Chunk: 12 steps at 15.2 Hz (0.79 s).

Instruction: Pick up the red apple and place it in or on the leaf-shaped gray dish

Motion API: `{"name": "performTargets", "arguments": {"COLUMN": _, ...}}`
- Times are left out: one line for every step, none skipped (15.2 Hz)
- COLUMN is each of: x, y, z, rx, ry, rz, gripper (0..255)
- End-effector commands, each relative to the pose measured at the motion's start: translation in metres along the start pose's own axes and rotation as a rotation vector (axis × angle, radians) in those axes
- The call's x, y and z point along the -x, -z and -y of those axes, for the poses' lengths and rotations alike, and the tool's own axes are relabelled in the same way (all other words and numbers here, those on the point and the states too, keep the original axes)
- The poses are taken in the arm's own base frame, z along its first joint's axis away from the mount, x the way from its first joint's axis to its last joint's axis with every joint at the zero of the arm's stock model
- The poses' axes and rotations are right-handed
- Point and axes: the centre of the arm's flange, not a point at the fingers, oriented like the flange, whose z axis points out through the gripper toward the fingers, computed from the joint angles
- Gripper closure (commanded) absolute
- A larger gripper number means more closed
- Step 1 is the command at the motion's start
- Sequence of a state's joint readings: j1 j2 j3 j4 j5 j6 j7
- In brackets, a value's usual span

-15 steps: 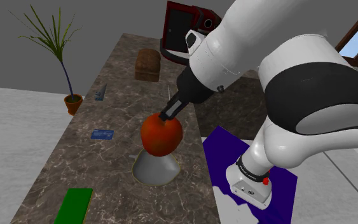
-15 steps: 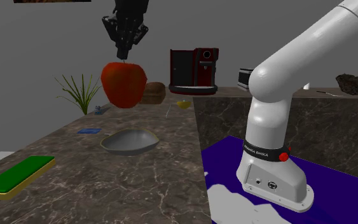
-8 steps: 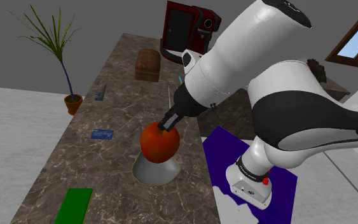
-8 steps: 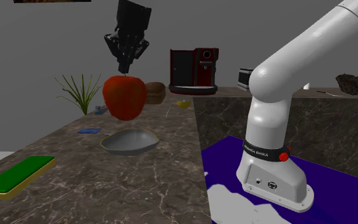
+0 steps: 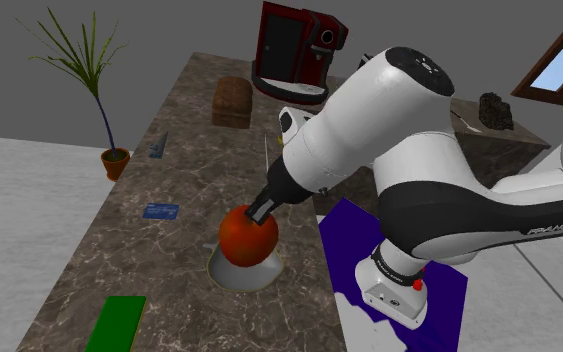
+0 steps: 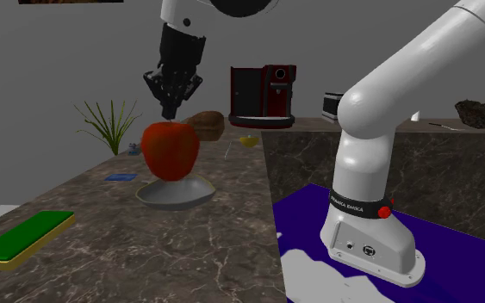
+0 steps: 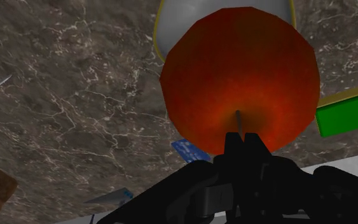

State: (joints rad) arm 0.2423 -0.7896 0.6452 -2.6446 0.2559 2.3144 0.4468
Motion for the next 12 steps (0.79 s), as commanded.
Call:
{"name": "performTargets", "arguments": {"x": 0.004, "y": -0.009, "z": 0.001, "rx": 0.0, "ry": 0.0, "rz": -0.001, "gripper": 255}}
{"name": "performTargets", "arguments": {"x": 0.006, "y": -0.014, "z": 0.001, "rx": 0.0, "ry": 0.0, "rz": -0.001, "gripper": 255}}
{"name": "performTargets", "arguments": {"x": 0.01, "y": -0.021, "z": 0.001, "rx": 0.0, "ry": 0.0, "rz": -0.001, "gripper": 255}}
{"name": "performTargets", "arguments": {"x": 0.01, "y": -0.021, "z": 0.001, "rx": 0.0, "ry": 0.0, "rz": -0.001, "gripper": 255}}
{"name": "performTargets", "arguments": {"x": 0.01, "y": -0.021, "z": 0.001, "rx": 0.0, "ry": 0.0, "rz": -0.001, "gripper": 255}}
{"name": "performTargets", "arguments": {"x": 0.01, "y": -0.021, "z": 0.001, "rx": 0.0, "ry": 0.0, "rz": -0.001, "gripper": 255}}
{"name": "performTargets", "arguments": {"x": 0.01, "y": -0.021, "z": 0.001, "rx": 0.0, "ry": 0.0, "rz": -0.001, "gripper": 255}}
{"name": "performTargets", "arguments": {"x": 0.01, "y": -0.021, "z": 0.001, "rx": 0.0, "ry": 0.0, "rz": -0.001, "gripper": 255}}
{"name": "performTargets", "arguments": {"x": 0.01, "y": -0.021, "z": 0.001, "rx": 0.0, "ry": 0.0, "rz": -0.001, "gripper": 255}}
{"name": "performTargets", "arguments": {"x": 0.01, "y": -0.021, "z": 0.001, "rx": 0.0, "ry": 0.0, "rz": -0.001, "gripper": 255}}
{"name": "performTargets", "arguments": {"x": 0.01, "y": -0.021, "z": 0.001, "rx": 0.0, "ry": 0.0, "rz": -0.001, "gripper": 255}}
{"name": "performTargets", "arguments": {"x": 0.01, "y": -0.021, "z": 0.001, "rx": 0.0, "ry": 0.0, "rz": -0.001, "gripper": 0}}
